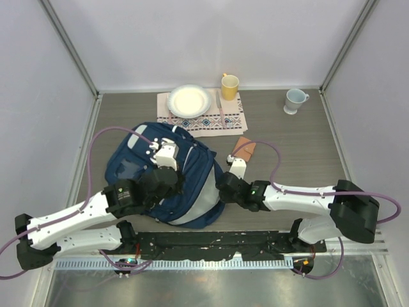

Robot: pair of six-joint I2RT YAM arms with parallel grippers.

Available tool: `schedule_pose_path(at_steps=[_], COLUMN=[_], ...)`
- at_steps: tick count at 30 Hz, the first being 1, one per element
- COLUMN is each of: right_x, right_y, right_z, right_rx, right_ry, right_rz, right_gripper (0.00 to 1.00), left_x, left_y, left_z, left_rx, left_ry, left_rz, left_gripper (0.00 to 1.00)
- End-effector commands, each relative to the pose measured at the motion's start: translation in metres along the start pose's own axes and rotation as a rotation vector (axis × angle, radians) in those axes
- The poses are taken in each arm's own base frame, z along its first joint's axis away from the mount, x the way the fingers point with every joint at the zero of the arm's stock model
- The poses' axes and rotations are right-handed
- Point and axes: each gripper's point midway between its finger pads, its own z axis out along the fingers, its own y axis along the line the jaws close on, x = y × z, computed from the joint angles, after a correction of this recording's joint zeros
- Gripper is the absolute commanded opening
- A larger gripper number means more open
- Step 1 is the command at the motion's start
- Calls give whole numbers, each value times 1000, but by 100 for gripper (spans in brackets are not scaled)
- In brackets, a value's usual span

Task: Pack the student bag
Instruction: Place the book in the student bag, then zip the student bag at the center of the board.

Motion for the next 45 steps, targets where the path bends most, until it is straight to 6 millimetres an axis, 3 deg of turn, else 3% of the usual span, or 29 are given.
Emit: schedule_pose_path(at_steps=[1, 2, 5, 8, 10, 19, 22, 29, 35, 39, 45], right_x=[-25, -31, -47, -62, -77, -147, -156, -168, -170, -169, -165], right_y=[13, 13, 10, 5, -1, -47, -47, -46, -46, -42, -44], right_z=[-10, -14, -23, -29, -31, -32, -26, -11, 1, 0, -9], right_rx=[-53, -53, -41, -24, -10, 58, 42, 40, 30, 3, -19], right_ry=[-96, -119, -172, -213, -240, -297, -282, -267, -236, -234, -247], right_rz=[35, 41, 53, 58, 76, 145, 144, 160, 171, 180, 200], right_gripper=[4, 1, 1, 1, 1, 1, 1, 1, 1, 1, 2], left_x=[-21, -20, -15, -13, -13, -6, 6, 65, 79, 90, 90], left_y=[-11, -10, -7, -1, 5, 41, 45, 21, 6, 2, 16], left_z=[-5, -6, -9, -13, -17, -38, -37, -20, -20, -13, 0], left_rx=[51, 53, 54, 51, 36, -41, -69, -18, 4, -25, -82], left_ry=[-73, -68, -57, -55, -57, -80, -36, 147, 138, 145, 65], left_rz=[-94, -92, -92, -101, -109, -239, -268, -356, -459, -435, -488], left_gripper=[17, 24, 73, 93, 99, 100, 99, 99, 100, 100, 99])
